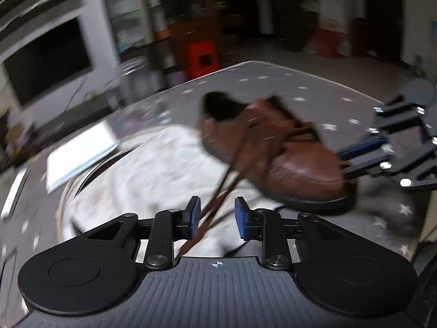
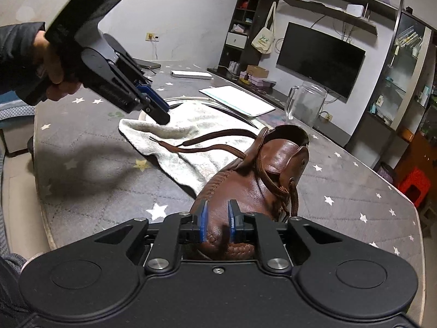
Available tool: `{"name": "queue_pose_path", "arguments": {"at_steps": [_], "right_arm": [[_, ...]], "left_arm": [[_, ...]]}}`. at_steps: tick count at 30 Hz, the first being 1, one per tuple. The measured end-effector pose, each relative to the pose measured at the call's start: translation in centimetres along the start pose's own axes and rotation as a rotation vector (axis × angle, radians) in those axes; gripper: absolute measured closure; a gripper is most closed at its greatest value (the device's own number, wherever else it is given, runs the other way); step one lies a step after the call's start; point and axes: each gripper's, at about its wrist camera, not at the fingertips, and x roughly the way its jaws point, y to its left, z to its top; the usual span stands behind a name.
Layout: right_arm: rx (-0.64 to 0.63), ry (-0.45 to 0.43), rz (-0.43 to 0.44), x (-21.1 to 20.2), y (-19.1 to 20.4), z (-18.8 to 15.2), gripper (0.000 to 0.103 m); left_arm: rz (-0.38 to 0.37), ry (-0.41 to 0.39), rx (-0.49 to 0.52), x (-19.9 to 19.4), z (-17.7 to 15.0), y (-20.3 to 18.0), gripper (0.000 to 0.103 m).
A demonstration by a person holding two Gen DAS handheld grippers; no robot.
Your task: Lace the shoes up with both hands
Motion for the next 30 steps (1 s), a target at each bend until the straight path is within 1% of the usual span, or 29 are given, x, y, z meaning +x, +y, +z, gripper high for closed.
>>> {"name": "queue_pose_path", "arguments": {"at_steps": [5,7,9,14,16,24,25,26,27,30], "right_arm": [[0.002,0.004,0.000,-0.1,0.1,-0.2,0.086],[0.005,0.002,0.000,-0.1,0.1,-0.2,0.086],[0.008,0.001,-0.001,-0.2,0.1,-0.2,0.086],[0.015,-0.002,-0.001,-0.3,0.0,-0.3,0.086],[0.018,-0.003,-0.002,-0.3,-0.1,-0.3,0.086],[0.029,-0.008,-0.003,-0.5,-0.2,-0.3,0.085],[0.031,-0.009,-0.003,-0.5,-0.2,-0.4,0.085],[0.032,-0.010,-0.003,-0.5,-0.2,-0.4,0.085],[0.033,-0.010,-0.003,-0.5,-0.2,-0.4,0.085],[0.038,-0.012,-0.003,-0.6,-0.3,-0.4,0.085]], "left_arm": [[-0.045,0.013,0.117,2.1,1.3,-2.0,0.074],[-0.065,0.017,0.141,2.7,1.6,-2.2,0.074],[-0.069,0.018,0.171,3.4,2.0,-2.3,0.074],[-0.099,0.051,0.171,5.2,2.5,-1.3,0.073],[-0.093,0.071,0.176,6.0,2.5,-0.9,0.072],[-0.123,0.176,0.164,7.8,1.0,0.8,0.072],[-0.129,0.187,0.160,7.8,0.8,0.9,0.073],[-0.138,0.201,0.152,7.7,0.6,1.0,0.076],[-0.143,0.208,0.147,7.7,0.4,1.1,0.088],[-0.169,0.214,0.124,7.3,0.3,1.0,0.095]]}}
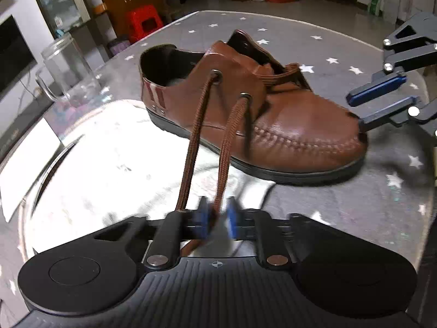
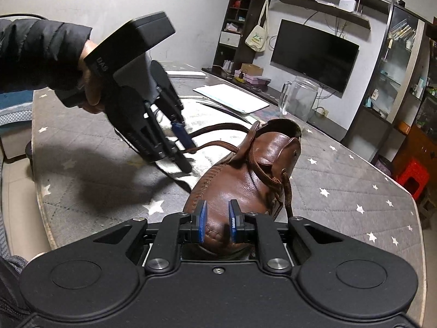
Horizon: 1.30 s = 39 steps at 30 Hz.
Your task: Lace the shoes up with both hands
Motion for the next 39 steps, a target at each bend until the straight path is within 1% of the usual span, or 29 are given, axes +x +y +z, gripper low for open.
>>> {"name": "queue_pose_path", "arguments": {"at_steps": [3,7,10,14,18,20,23,29,34,36,37,39], "right_arm": [[0.004,-0.002,0.000,-0.1,-0.1,0.0,0.085],[0.010,-0.004,-0.001,-0.1,-0.1,-0.1,0.085],[0.014,-0.006,-0.001,-0.2,-0.2,-0.1,0.085],[0.020,-0.009,-0.002,-0.3,-0.2,-0.1,0.085],[0.025,-0.011,-0.002,-0.3,-0.3,-0.1,0.085],[0.028,-0.013,-0.003,-0.4,-0.4,-0.2,0.085],[0.040,-0.017,-0.002,-0.3,-0.5,-0.1,0.085],[0.139,-0.031,0.002,0.6,-1.3,0.1,0.084],[0.229,-0.045,0.048,1.2,-1.9,0.1,0.084],[0.264,-0.051,0.064,1.4,-2.2,0.1,0.077],[0.277,-0.055,0.063,1.5,-2.2,0.1,0.070],[0.299,-0.057,0.065,1.7,-2.3,0.1,0.070]], "left_arm": [[-0.035,-0.018,-0.013,-0.6,0.2,-0.6,0.099],[-0.123,-0.069,-0.047,-1.8,0.9,-1.5,0.099],[-0.199,-0.132,-0.078,-3.0,2.1,-2.3,0.099],[-0.287,-0.218,-0.184,-3.5,4.0,-2.0,0.099],[-0.336,-0.261,-0.315,-3.2,5.5,-1.3,0.099],[-0.338,-0.269,-0.364,-2.8,6.0,-0.9,0.099],[-0.351,-0.274,-0.408,-2.6,6.4,-0.7,0.099],[-0.358,-0.282,-0.434,-3.4,6.0,-0.9,0.099],[-0.356,-0.290,-0.434,-3.8,5.8,-0.8,0.099],[-0.358,-0.293,-0.431,-4.0,5.8,-0.8,0.099],[-0.358,-0.294,-0.429,-4.0,5.8,-0.8,0.099],[-0.363,-0.298,-0.425,-4.1,5.8,-0.8,0.099]]}}
